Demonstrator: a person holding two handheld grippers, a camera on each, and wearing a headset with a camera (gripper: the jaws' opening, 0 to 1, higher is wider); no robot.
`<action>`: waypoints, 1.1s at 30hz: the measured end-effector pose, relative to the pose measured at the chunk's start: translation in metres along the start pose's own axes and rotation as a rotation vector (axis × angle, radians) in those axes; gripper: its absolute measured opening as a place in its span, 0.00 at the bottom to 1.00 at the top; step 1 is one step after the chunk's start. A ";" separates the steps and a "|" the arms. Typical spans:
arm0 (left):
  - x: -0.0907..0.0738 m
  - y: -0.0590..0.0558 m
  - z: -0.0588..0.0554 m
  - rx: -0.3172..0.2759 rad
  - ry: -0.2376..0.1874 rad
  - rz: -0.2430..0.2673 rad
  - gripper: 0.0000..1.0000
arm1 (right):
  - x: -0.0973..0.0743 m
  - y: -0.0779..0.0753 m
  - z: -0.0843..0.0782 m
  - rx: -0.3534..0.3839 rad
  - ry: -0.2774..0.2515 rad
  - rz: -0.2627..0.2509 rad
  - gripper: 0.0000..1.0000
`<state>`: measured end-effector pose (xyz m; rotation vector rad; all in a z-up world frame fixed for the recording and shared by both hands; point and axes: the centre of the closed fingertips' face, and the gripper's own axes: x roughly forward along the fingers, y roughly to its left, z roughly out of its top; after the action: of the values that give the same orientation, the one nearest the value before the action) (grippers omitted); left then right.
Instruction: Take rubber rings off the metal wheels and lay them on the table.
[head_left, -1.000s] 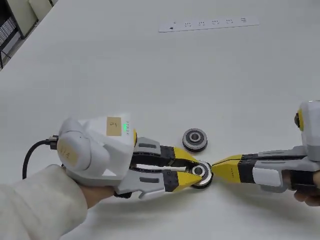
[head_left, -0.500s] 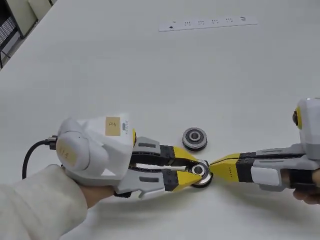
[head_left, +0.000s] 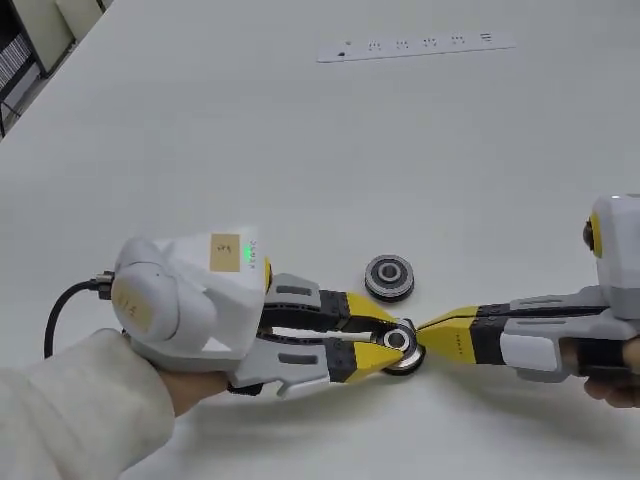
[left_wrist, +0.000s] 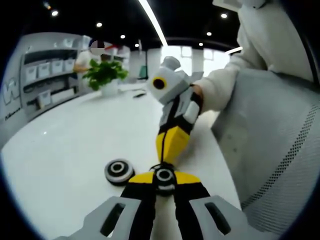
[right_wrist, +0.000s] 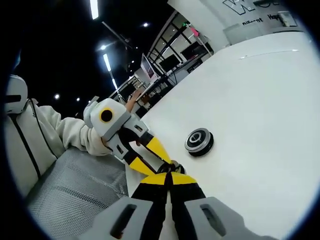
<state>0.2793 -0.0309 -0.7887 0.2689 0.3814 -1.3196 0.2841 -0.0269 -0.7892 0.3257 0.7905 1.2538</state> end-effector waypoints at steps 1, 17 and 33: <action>0.000 0.000 0.000 0.000 0.000 0.000 0.14 | 0.000 0.000 0.000 -0.001 0.000 0.000 0.00; -0.001 0.000 0.000 0.001 0.003 -0.001 0.14 | 0.000 0.002 0.001 -0.017 0.009 0.004 0.00; -0.001 0.001 -0.001 0.005 0.006 0.004 0.14 | 0.002 0.007 0.004 -0.033 0.002 0.028 0.00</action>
<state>0.2799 -0.0299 -0.7890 0.2780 0.3827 -1.3162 0.2819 -0.0223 -0.7826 0.3094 0.7681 1.2918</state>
